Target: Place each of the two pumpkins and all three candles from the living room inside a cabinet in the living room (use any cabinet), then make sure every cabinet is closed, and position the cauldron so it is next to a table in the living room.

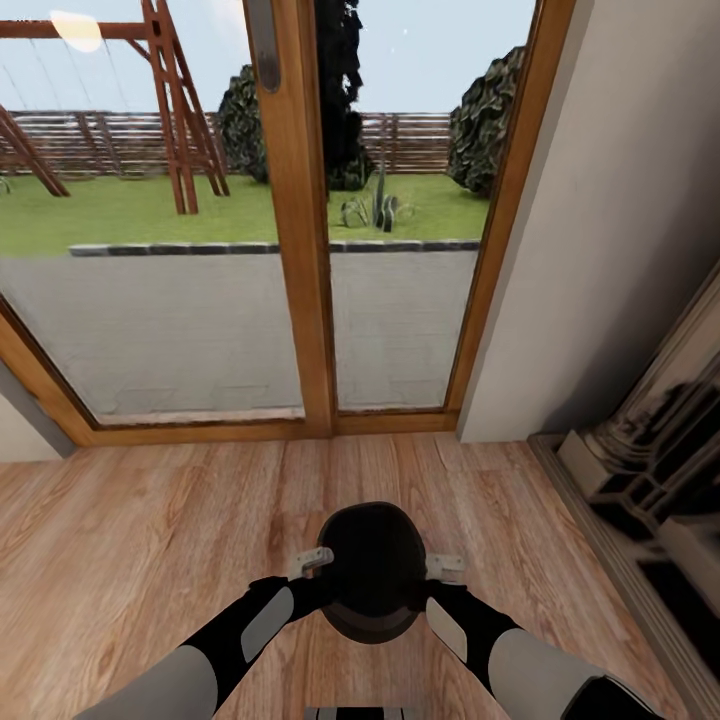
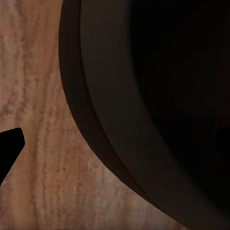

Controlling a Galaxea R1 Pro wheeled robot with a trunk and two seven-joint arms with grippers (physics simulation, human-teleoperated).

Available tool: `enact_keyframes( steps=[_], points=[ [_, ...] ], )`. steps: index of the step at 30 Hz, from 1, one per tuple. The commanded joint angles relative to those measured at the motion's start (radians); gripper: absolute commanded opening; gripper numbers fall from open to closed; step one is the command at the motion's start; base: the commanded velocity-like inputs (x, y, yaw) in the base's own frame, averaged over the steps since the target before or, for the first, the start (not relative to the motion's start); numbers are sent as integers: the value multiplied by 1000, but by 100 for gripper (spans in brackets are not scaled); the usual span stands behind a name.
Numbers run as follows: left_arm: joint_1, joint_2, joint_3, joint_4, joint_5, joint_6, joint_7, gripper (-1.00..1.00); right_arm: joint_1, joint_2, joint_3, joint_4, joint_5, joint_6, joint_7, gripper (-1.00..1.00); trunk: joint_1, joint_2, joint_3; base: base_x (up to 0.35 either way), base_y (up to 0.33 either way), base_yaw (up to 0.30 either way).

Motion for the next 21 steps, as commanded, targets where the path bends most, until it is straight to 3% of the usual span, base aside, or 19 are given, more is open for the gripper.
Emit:
enact_keyframes(
  steps=[1,21],
  points=[
    [-1,1,-6,-2,11,1,9,100,0,-1,10,-1,-8,5,-8,100,0,0,-1,0,0,0],
    [-1,5,0,-1,11,2,8,100,0,-1,10,-3,-7,5,-8,100,0,0,-1,0,0,0]
  ],
)
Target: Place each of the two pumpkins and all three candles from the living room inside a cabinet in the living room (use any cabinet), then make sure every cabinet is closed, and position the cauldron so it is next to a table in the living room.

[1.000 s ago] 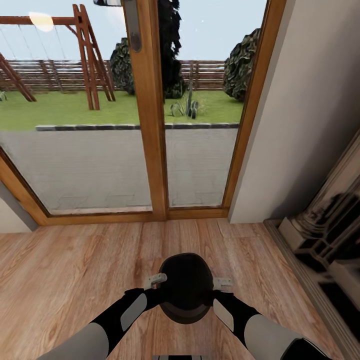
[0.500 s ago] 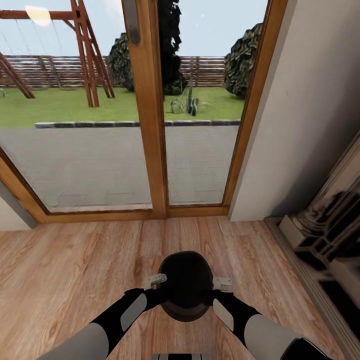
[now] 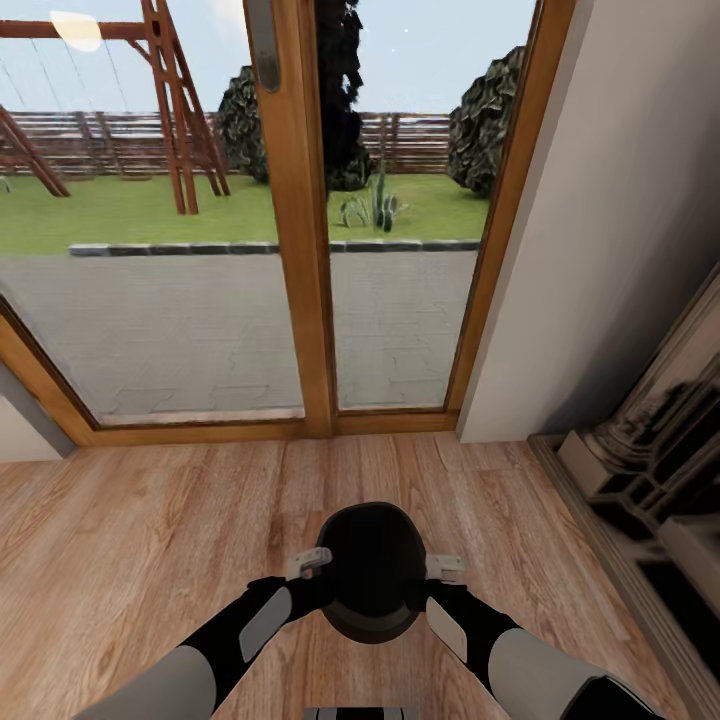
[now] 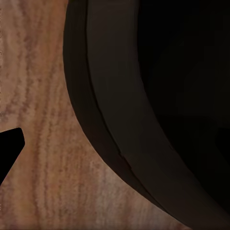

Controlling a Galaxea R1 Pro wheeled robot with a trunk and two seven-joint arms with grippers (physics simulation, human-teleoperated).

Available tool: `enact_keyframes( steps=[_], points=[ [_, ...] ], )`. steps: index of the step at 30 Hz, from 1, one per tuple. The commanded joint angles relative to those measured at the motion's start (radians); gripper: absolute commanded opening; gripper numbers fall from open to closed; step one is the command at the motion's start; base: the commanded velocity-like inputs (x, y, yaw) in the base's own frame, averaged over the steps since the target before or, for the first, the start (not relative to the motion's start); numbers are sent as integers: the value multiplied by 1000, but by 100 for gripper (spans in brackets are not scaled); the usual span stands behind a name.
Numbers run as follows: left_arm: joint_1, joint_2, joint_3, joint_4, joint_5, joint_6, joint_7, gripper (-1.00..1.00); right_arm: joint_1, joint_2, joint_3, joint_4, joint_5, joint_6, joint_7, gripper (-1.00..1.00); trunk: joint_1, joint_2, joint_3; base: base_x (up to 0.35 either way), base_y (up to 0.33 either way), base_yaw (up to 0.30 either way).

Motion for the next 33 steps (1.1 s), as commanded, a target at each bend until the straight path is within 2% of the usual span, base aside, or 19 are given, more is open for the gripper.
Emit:
enact_keyframes(
  steps=[1,8,18,19,33],
  points=[
    [-1,2,-4,2,12,1,10,100,0,-1,10,-2,-9,5,-8,100,0,0,-1,0,0,0],
    [-2,2,59,70,10,-1,9,100,0,-1,10,-2,-9,5,-8,100,0,0,-1,0,0,0],
    [-1,-1,67,77,-2,-2,9,100,0,-1,10,-2,-9,5,-8,100,0,0,-1,0,0,0],
    [-1,-2,67,77,-2,-2,9,-100,1,-1,10,-2,-9,5,-8,100,0,0,-1,0,0,0],
    [-1,-1,68,76,-3,-28,10,-100,0,-1,9,-2,-8,5,-7,100,0,0,-1,0,0,0]
  ],
)
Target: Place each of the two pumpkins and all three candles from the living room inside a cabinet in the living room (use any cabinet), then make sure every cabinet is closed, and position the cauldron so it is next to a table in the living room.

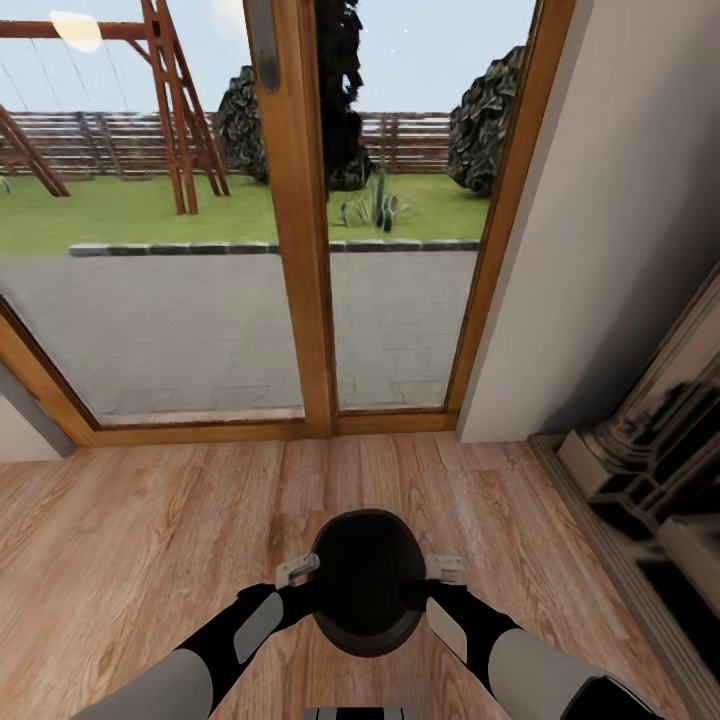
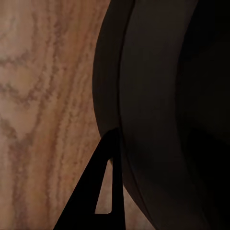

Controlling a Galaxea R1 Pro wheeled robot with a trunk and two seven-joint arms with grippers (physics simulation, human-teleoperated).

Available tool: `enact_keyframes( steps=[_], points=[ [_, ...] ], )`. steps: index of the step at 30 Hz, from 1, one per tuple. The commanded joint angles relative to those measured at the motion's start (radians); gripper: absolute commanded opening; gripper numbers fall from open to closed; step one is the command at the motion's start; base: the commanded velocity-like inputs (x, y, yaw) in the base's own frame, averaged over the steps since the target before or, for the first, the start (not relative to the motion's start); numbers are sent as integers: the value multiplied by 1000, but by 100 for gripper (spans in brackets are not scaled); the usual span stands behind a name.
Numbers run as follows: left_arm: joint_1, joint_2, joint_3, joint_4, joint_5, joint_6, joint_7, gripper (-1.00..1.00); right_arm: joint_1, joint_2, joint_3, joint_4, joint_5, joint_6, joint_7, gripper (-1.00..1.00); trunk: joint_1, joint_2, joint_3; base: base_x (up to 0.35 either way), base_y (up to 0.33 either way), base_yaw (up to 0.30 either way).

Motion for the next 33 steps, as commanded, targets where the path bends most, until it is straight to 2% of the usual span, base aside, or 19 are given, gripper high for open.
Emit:
enact_keyframes(
  steps=[1,7,8,16,33],
  points=[
    [-1,1,-7,-2,2,2,12,-100,0,-1,9,-2,-6,5,-7,100,0,0,-1,0,0,0],
    [-1,1,-8,-2,2,0,12,-100,0,-1,9,-2,-5,6,-6,100,0,0,-1,0,0,0],
    [0,1,-8,-2,2,0,12,-100,0,-1,9,-2,-5,6,-6,-100,0,0,-1,0,0,0],
    [0,7,-6,-11,14,-1,11,-100,0,-1,9,-9,-5,5,-4,-100,0,0,-1,0,0,0],
    [0,8,-6,-12,14,-13,11,-100,0,-1,9,-10,-5,5,-4,-100,0,0,-1,0,0,0]
  ],
)
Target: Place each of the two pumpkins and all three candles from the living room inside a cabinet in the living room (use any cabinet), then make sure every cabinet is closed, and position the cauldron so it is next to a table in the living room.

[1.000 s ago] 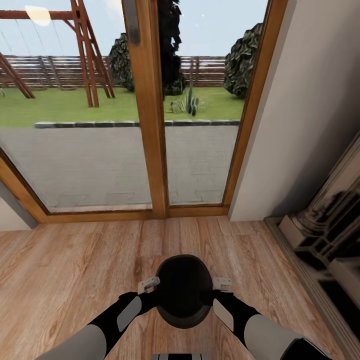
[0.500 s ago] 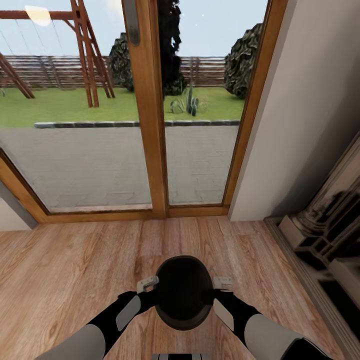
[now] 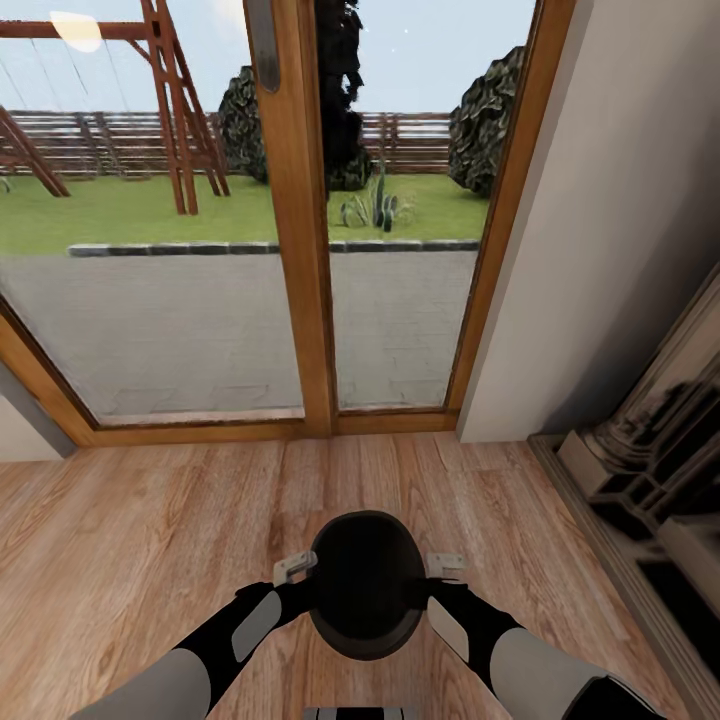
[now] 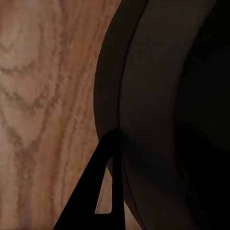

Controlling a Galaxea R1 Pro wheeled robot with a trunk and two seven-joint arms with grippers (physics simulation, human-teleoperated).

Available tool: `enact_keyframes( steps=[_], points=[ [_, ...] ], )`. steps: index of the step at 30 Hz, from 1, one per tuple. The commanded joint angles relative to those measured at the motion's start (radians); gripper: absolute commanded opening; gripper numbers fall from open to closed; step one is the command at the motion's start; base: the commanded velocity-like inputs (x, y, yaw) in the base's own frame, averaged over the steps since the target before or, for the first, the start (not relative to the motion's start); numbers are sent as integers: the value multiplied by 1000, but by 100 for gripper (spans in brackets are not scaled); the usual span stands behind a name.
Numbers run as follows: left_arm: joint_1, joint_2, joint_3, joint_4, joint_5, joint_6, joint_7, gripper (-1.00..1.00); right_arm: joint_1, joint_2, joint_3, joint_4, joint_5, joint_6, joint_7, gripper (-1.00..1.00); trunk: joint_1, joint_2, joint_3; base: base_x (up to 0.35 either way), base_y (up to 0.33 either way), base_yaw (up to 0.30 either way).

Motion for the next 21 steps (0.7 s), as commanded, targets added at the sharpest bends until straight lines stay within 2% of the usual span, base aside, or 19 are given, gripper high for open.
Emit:
enact_keyframes(
  steps=[1,8,21],
  points=[
    [-1,0,-10,-3,23,0,5,-100,0,5,12,-3,-29,3,-2,-100,0,0,-1,0,0,0],
    [-1,0,-11,-3,23,0,5,-100,0,5,13,-5,-29,3,-2,-100,0,0,-1,0,0,0],
    [-1,0,-11,-3,23,0,5,-100,0,4,12,-7,-29,3,-1,-100,-5,2,42,0,0,0]
  ],
)
